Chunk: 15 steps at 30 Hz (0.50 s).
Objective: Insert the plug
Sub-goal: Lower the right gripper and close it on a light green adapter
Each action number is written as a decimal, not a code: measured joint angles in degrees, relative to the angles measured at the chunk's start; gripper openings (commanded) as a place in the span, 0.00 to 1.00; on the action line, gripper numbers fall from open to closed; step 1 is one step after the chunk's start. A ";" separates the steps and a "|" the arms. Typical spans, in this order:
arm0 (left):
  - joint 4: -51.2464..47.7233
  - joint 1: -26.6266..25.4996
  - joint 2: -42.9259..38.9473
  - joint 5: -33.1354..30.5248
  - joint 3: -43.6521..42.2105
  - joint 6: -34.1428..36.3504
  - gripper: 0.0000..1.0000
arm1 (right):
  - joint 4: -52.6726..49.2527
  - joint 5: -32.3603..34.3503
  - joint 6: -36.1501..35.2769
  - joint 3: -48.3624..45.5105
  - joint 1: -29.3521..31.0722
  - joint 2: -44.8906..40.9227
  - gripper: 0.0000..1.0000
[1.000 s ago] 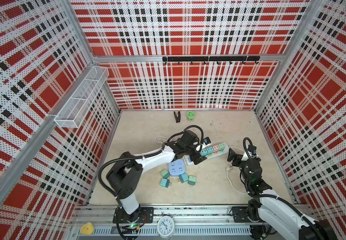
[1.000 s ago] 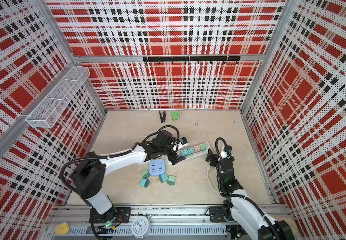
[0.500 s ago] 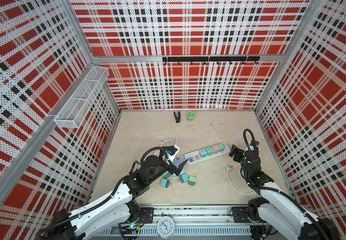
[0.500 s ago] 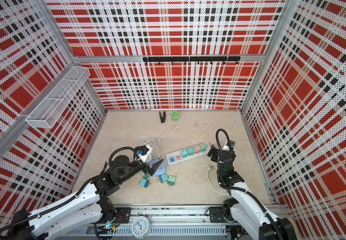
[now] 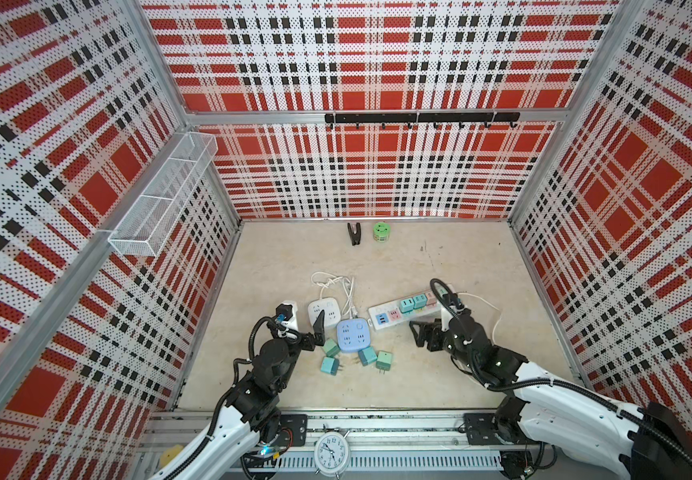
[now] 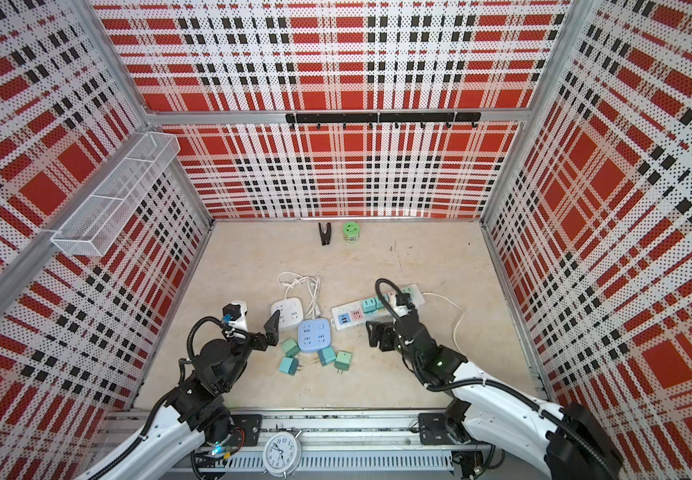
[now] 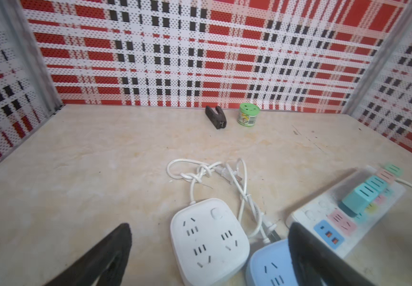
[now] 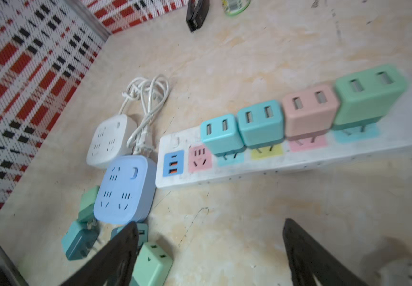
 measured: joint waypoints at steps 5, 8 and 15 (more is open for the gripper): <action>2.01 2.73 3.87 -3.82 -1.53 -4.02 1.00 | -2.89 6.01 1.20 3.98 10.84 6.95 0.89; 1.75 4.07 5.09 -3.93 -1.55 -5.75 1.00 | -4.55 9.35 2.08 6.49 15.04 10.40 0.89; 1.66 4.57 3.82 -3.67 -1.64 -7.65 0.99 | -5.79 12.20 4.39 10.64 19.71 20.24 0.86</action>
